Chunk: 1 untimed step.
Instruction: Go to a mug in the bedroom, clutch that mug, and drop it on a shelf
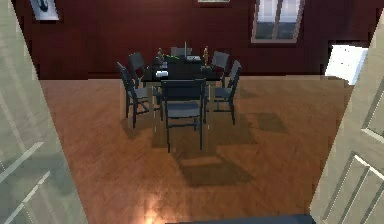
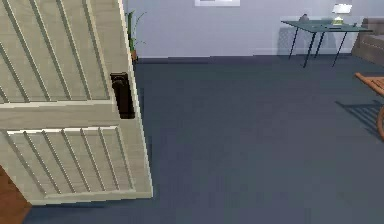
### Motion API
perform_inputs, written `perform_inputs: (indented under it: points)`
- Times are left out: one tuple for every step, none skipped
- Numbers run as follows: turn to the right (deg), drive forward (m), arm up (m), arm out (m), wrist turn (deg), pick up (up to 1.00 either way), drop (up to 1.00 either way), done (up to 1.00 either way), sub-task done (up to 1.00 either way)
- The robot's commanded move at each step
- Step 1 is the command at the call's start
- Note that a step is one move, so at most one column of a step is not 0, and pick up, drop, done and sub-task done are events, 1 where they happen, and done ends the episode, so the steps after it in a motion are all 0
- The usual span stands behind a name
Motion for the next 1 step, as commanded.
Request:
perform_inputs:
  points:
    - [-3.0,0.0,0.0,0.0,0.0,0.0,0.0,0.0,0.0]
